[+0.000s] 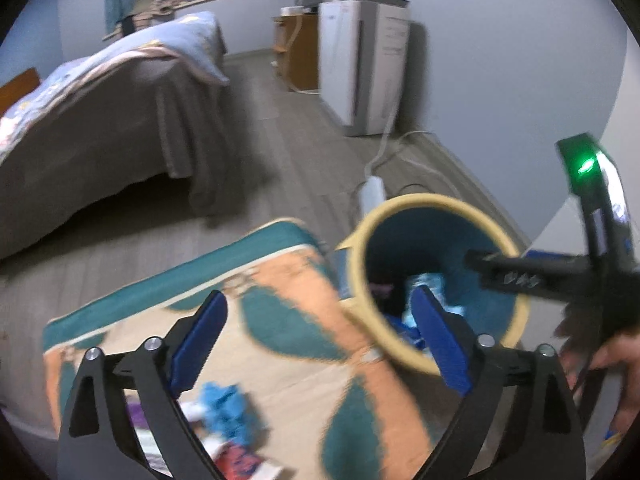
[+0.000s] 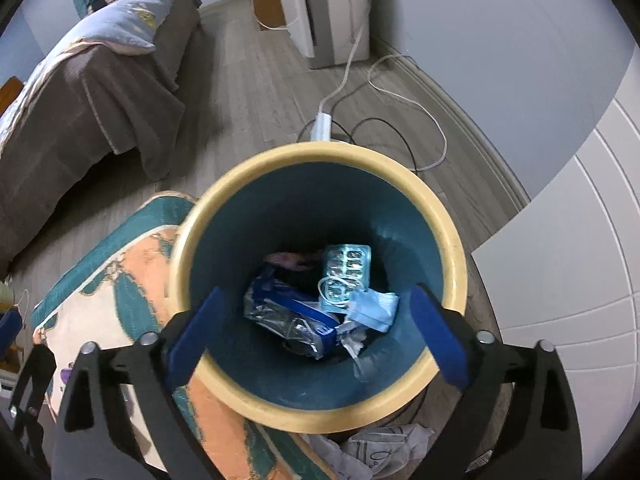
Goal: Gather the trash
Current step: 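Carry the mask into the bin with the right gripper while the left brings the purple bag, then move both grippers back over the trash on the cushion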
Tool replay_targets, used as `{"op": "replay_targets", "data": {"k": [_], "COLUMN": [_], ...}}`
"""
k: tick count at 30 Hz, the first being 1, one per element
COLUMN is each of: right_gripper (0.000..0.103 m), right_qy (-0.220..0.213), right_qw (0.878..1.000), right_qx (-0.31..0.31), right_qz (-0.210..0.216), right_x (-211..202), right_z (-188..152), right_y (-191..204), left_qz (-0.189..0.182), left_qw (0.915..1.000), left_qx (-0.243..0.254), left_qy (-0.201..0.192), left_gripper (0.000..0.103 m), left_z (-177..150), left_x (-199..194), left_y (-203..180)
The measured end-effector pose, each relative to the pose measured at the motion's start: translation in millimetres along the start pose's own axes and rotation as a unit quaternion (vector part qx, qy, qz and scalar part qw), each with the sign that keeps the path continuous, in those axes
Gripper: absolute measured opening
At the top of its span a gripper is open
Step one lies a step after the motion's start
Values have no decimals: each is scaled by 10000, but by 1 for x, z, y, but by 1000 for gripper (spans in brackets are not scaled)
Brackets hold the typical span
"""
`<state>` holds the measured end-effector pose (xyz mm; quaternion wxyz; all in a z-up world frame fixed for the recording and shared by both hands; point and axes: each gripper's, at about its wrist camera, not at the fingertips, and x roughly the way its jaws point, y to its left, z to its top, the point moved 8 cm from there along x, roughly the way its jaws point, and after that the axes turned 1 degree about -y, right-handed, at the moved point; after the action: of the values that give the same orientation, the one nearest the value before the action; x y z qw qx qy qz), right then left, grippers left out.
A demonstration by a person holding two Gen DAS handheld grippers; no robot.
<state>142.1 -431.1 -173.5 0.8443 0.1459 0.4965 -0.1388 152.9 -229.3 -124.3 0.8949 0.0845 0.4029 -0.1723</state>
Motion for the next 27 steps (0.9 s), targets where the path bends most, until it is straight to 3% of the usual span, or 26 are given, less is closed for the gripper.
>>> {"op": "replay_targets", "data": {"k": [17,27], "right_gripper": [95,97], "right_qy": [-287,-290], "right_qw": [9960,9912], "right_qx": [-825,-1244], "right_qz": [172,356], "right_x": [-42,-61], "right_z": [-12,-48], "right_y": [84,141], "left_qz": [1178,1178], "left_qw": [9928,9905], "left_qx": [-207,-681], "left_qy": [95,206], "left_gripper": [98,98], "left_z": [-70,-111], "left_x": [-92,-99], "left_y": [131,179]}}
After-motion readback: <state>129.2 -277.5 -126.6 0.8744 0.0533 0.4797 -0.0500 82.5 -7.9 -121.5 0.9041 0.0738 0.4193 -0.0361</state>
